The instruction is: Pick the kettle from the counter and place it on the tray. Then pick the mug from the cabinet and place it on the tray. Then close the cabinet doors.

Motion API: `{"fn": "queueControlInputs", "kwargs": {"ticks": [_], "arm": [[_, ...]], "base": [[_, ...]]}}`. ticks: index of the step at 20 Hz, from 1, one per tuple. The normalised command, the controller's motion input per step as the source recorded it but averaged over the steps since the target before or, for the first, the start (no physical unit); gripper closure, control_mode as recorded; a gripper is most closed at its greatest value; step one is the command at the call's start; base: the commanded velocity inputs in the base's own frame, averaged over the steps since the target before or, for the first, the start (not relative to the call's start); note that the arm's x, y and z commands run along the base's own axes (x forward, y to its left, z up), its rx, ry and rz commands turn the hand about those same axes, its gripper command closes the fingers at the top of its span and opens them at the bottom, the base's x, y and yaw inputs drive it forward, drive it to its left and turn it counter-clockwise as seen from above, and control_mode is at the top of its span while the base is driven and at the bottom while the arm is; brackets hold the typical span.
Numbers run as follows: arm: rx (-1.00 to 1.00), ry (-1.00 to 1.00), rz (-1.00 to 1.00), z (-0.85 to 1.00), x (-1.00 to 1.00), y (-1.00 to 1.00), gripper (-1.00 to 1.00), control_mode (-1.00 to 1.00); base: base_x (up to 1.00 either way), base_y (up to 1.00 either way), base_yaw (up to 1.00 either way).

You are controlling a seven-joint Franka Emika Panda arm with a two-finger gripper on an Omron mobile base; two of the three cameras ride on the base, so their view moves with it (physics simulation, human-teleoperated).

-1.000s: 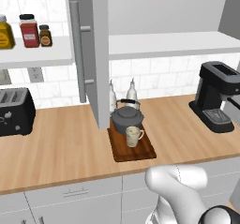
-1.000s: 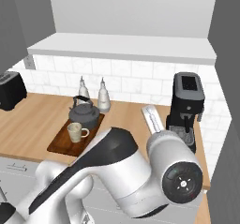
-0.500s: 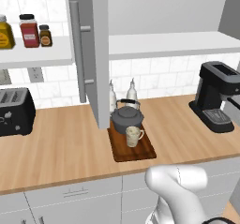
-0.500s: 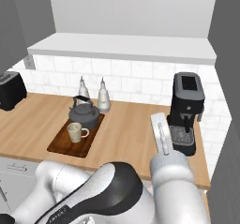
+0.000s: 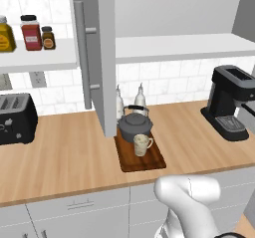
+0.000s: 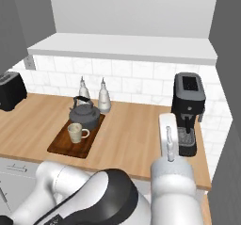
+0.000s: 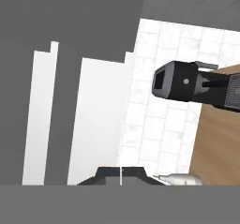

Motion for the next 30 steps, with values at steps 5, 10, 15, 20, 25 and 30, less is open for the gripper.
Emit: {"fn": "queueControlInputs", "kwargs": {"ticks": [5,10,15,20,25,30], "arm": [[0.03,-0.09,0.0,0.06,-0.48,-0.26,1.0,-1.0],[0.0,-0.08,0.0,0.16,-0.3,-0.1,1.0,-1.0],[0.02,0.0,0.0,0.29,-0.21,-0.16,1.0,-1.0],[0.01,-0.05,0.0,0.1,-0.22,-0.2,1.0,-1.0],[0.04,-0.1,0.0,0.04,-0.22,-0.22,1.0,-1.0],[0.1,-0.03,0.0,0.04,-0.07,-0.28,1.0,-1.0]], "base": [[0.0,0.0,0.0],[0.0,0.0,0.0],[0.0,0.0,0.0],[0.0,0.0,0.0],[0.0,0.0,0.0],[0.0,0.0,0.0]]}}
